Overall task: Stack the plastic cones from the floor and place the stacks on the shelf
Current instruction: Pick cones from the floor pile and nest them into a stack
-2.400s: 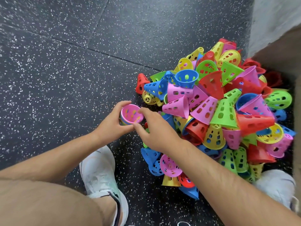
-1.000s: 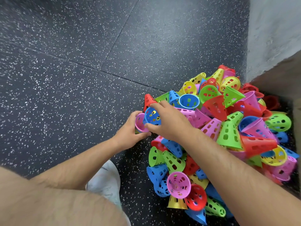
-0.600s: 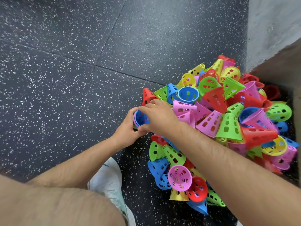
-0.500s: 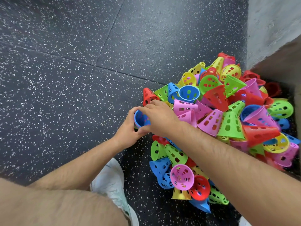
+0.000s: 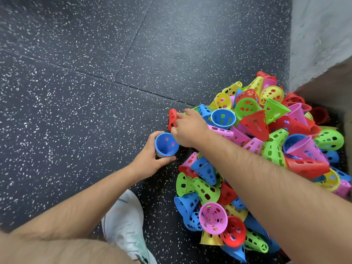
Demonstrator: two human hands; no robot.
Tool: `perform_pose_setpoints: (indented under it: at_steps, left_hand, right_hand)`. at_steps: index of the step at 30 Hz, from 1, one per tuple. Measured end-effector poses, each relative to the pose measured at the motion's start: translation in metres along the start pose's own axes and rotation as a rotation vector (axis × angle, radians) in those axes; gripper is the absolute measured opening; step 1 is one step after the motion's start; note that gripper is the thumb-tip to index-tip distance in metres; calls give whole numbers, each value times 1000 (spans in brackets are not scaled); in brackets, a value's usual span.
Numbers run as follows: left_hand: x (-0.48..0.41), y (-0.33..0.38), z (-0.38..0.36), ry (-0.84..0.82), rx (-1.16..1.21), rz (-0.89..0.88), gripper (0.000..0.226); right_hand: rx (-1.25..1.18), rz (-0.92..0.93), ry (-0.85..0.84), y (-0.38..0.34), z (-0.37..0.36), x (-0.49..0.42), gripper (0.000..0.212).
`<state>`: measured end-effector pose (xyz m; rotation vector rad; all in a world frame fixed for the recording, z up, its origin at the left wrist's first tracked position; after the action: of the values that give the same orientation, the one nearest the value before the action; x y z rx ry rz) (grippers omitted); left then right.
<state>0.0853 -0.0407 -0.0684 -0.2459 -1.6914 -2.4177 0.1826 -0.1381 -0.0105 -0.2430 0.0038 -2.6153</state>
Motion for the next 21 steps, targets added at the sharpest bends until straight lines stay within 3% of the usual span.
perform_pose_setpoints:
  at_steps: [7, 12, 21]
  left_hand:
    - [-1, 1, 1, 10, -9, -22, 78]
    - [0, 4, 1, 5, -2, -15, 80]
    - [8, 3, 3, 4, 7, 9, 76]
  right_hand:
    - [-80, -51, 221, 16, 31, -5, 38]
    - [-324, -148, 446, 29, 74, 22, 64]
    - [-576, -250, 401, -9, 67, 78, 61]
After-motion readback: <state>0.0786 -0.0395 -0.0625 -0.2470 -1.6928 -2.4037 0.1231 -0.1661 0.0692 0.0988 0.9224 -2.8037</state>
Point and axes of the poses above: each hand's wrist, its own x-axis away from the middle knuckle, its own z-axis out of the back of the hand, y = z × x, the point moved 10 cm from there along -x, towards the middle knuckle, and after that the axes turned 12 degrees about y, right-handed, at the moved point
